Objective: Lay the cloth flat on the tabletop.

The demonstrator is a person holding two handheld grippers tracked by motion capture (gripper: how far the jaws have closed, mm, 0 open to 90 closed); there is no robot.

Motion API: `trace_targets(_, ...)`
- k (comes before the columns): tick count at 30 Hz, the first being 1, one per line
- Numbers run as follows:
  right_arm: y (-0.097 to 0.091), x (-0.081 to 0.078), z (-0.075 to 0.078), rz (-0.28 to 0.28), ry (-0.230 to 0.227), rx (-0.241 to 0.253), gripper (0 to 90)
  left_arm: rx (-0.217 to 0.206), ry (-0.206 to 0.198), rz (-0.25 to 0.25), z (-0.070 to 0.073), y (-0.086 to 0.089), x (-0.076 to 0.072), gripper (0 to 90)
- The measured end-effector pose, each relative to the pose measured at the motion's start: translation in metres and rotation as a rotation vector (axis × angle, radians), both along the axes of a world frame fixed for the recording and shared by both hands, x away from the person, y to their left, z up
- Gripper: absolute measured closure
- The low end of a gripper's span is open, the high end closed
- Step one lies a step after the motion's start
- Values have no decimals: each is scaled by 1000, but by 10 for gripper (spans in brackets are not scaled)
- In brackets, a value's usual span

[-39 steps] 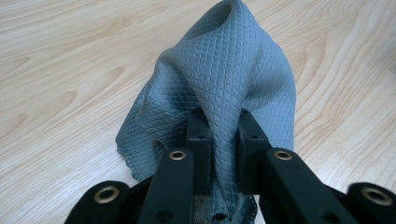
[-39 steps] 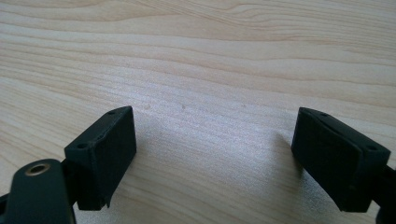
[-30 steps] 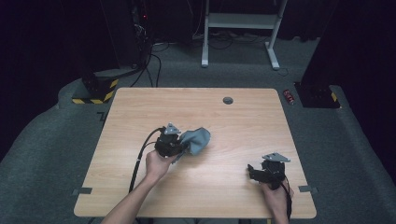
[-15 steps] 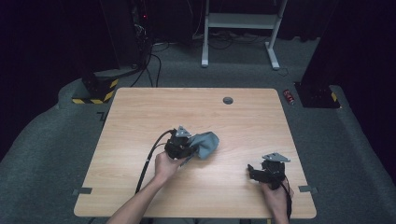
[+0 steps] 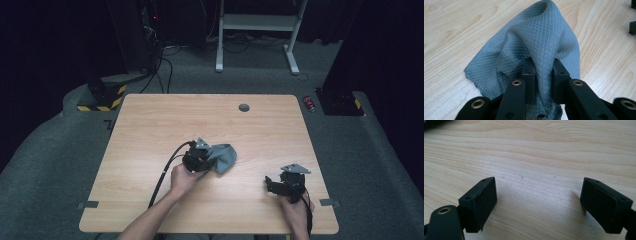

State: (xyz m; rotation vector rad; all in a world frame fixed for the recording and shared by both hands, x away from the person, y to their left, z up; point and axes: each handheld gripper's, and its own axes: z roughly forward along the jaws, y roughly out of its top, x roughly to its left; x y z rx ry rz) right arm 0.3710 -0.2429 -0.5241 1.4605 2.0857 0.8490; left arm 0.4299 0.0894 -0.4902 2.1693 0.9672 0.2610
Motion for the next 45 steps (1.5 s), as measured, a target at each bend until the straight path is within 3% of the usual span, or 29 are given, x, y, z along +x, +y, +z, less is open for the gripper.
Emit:
trace_targets(2,0,0,0,0,0,0,137,6,9,2,-1,-1,0,721)
trace_targets(4,0,0,0,0,0,0,137,16,21,7,-1,-1,1,626)
trace_targets(8,0,0,0,0,0,0,137,1,-5,30,6,3,-2,494)
trace_targets(14,0,0,0,0,0,0,137,-36,-35,66,17,18,-13,468)
trace_targets(19,0,0,0,0,0,0,137,-16,-48,66,13,29,-28,504)
trace_targets(29,0,0,0,0,0,0,137,3,-26,88,-9,40,-46,580)
trace_targets(33,0,0,0,-1,0,1,137,16,0,77,-18,41,-46,684)
trace_targets(39,0,0,0,2,0,1,137,21,-21,76,-19,43,-46,870)
trace_targets(45,2,-1,0,38,1,2,136,-8,-45,100,-17,55,-58,894)
